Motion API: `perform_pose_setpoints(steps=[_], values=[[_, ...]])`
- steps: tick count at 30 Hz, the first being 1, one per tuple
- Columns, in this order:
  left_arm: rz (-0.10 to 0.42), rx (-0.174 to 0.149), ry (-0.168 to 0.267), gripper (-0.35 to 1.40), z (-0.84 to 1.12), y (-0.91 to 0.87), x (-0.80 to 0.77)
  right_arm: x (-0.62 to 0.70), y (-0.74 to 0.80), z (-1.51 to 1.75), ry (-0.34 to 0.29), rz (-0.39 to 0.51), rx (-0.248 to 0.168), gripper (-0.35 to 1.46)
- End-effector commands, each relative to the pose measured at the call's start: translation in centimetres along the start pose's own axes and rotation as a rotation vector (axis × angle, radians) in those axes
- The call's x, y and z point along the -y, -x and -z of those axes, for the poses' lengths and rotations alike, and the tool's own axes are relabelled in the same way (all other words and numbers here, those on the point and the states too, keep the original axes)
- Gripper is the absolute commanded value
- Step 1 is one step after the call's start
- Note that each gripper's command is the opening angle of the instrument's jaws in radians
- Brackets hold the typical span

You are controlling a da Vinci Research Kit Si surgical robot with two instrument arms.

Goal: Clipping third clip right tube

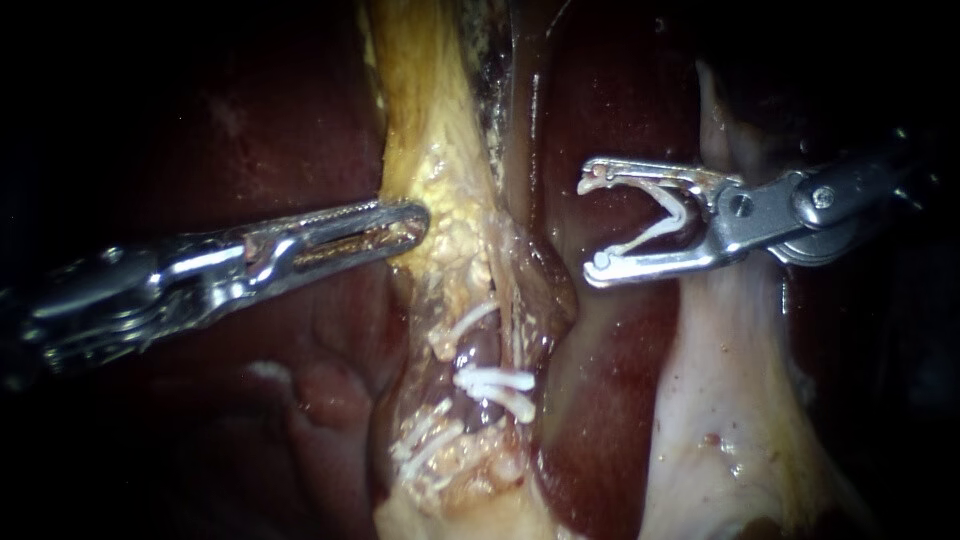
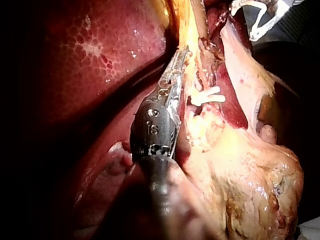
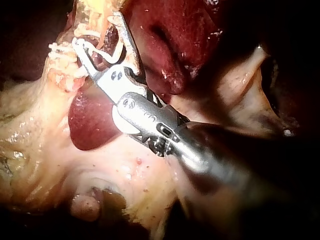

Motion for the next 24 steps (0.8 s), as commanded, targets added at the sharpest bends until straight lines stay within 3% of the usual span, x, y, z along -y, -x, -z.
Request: perform_pose_setpoints(steps=[1,4,7,10,16,19,24], values=[[0.0,0.0,-0.001,-0.35,0.01,0.01,0.0,0.0,0.0,-0.01,0.001,-0.014,0.0,0.59],[0.001,-0.005,-0.006,-0.35,0.08,0.06,-0.01,0.08,0.11,-0.07,-0.004,-0.111,-0.003,0.58],[0.006,-0.004,0.005,-0.35,0.3,0.19,-0.06,0.2,0.33,-0.22,-0.027,-0.242,-0.002,0.56],[0.015,0.026,0.015,-0.35,0.55,0.32,-0.12,0.32,0.6,-0.42,-0.049,-0.314,0.047,0.54],[0.033,0.061,0.022,-0.35,0.91,0.48,-0.15,0.45,1.15,-0.8,-0.064,-0.479,0.101,0.54],[0.045,0.068,0.02,-0.35,1.0,0.51,-0.08,0.48,1.33,-0.92,-0.054,-0.539,0.132,0.53],[0.038,0.076,0.025,-0.35,1.05,0.51,0.04,0.42,1.5,-1.09,-0.035,-0.61,0.14,0.53]])
